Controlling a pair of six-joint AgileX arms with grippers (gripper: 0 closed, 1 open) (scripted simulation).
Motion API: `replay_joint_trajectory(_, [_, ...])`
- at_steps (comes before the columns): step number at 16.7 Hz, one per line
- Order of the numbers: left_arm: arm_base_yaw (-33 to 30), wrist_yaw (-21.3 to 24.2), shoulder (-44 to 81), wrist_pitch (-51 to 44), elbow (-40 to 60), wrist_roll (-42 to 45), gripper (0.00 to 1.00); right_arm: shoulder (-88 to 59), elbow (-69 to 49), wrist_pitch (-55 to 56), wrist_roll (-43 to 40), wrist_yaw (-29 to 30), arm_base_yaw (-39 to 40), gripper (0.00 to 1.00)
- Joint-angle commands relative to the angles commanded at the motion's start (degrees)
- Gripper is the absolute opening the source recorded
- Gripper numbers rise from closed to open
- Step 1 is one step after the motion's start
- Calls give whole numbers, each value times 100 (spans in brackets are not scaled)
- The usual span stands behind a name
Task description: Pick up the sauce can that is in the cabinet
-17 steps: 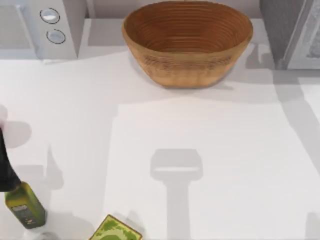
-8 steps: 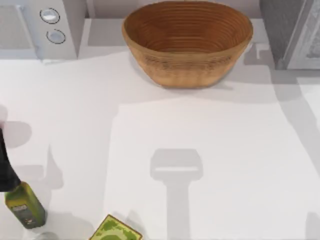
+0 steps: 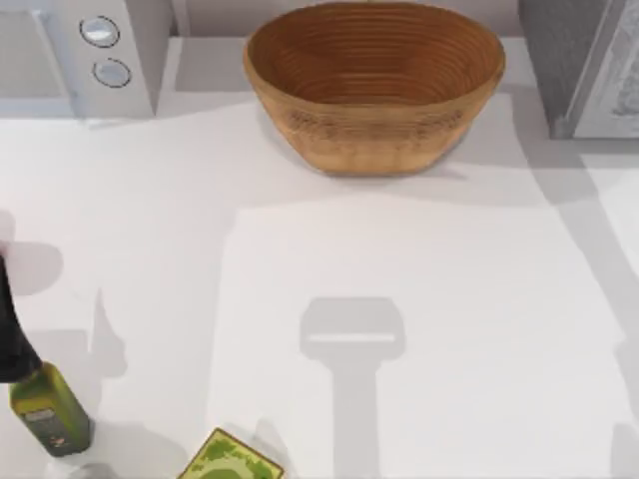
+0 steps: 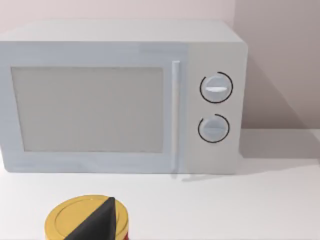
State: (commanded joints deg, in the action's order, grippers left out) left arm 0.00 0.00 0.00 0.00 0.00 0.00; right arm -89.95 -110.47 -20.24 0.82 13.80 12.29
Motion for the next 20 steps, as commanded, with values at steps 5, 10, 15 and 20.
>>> replay_joint_trajectory(5, [0,0,0,0,0,0,100,-47,-23,4,1,-3,-22,100])
replay_joint_trajectory(10, [0,0,0,0,0,0,100,-694,-806,-103,0,-88,-97,100])
replay_joint_trajectory(15, [0,0,0,0,0,0,100,-1420,-1657,-227,-2,-191,-213,100])
replay_joint_trajectory(20, [0,0,0,0,0,0,100,-1474,-1720,-236,-2,-199,-222,100])
